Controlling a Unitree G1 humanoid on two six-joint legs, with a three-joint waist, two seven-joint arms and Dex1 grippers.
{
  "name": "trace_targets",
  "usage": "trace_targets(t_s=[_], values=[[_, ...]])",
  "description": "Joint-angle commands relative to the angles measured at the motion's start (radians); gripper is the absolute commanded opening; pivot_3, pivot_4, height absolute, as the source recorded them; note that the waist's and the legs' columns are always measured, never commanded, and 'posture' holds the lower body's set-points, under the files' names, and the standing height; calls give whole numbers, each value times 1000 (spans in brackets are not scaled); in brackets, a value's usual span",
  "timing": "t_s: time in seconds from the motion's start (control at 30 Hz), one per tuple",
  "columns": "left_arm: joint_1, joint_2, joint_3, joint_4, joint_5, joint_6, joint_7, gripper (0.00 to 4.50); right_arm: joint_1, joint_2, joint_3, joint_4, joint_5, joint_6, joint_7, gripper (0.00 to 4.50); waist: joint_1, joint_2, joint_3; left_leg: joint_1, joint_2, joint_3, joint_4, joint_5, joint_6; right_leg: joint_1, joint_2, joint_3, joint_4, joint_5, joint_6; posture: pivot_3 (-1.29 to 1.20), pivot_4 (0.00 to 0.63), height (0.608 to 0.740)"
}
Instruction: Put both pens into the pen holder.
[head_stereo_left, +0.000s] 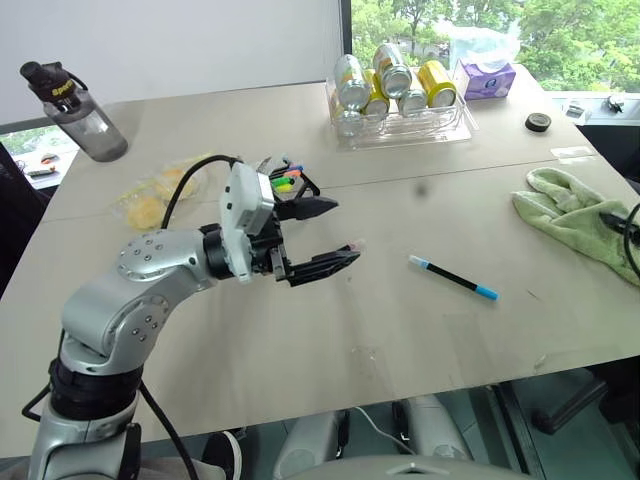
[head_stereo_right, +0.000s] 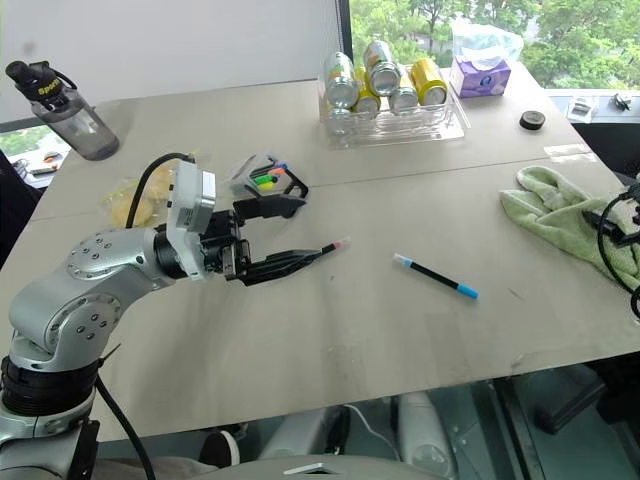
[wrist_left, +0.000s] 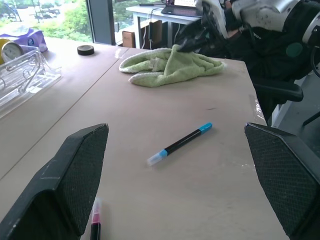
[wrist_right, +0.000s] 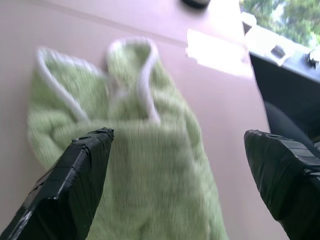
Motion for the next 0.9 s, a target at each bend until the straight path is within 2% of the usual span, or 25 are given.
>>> trace_targets(t_s=[0.03,0.13,0.3,0.43,0.57,0.63,0.7,0.83,0.87,0.9], values=[[14,18,35,-12,4,-18,-16,4500,60,13,-11,-218,109,76,96,4462,4,0,0,0,0,0,0,0,0,0,0,0,0,0,0,0,150,740],[47,50,60,-13,7,-8,-35,4500,197,45,39,-480,200,180,145,4462,9,-2,-1,-2,2,-4,0,0,0,0,1,-3,-2,0,0,0,150,740],[119,129,104,-16,-2,18,-81,4500,341,121,136,-750,232,244,103,4462,16,-1,0,-4,1,-5,0,0,0,-1,0,-3,-3,0,0,0,150,740],[157,174,114,-30,-8,38,-115,4500,404,135,207,-792,180,238,69,4462,21,-2,-1,-3,1,-5,1,0,0,0,0,-4,-2,0,0,0,150,740],[183,195,115,-46,-3,41,-134,4500,476,110,239,-740,131,199,92,4462,32,-2,-1,-3,0,-5,1,0,0,0,0,-4,-2,0,0,0,150,740],[183,202,111,-45,3,40,-142,4500,492,94,247,-693,90,148,100,3969,33,-2,-1,-3,0,-5,1,0,0,0,0,-4,-3,0,0,0,150,740],[181,207,106,-42,10,36,-149,4500,503,83,252,-672,67,109,112,3208,33,-2,-1,-2,0,-4,2,0,0,1,0,-4,-3,0,0,0,150,740],[163,187,90,-24,23,16,-154,4500,507,95,238,-659,68,91,104,1220,33,-2,-1,-1,1,-5,2,0,0,2,0,-5,-3,0,0,0,150,740],[155,176,88,-17,20,13,-151,4500,508,96,233,-657,70,90,102,842,34,-2,-1,-1,1,-5,2,0,0,2,0,-5,-3,0,0,0,150,740],[148,169,82,-9,25,10,-154,4500,510,98,227,-657,73,91,98,168,33,-2,-1,-1,1,-5,2,0,0,2,0,-5,-3,0,0,0,150,740]])
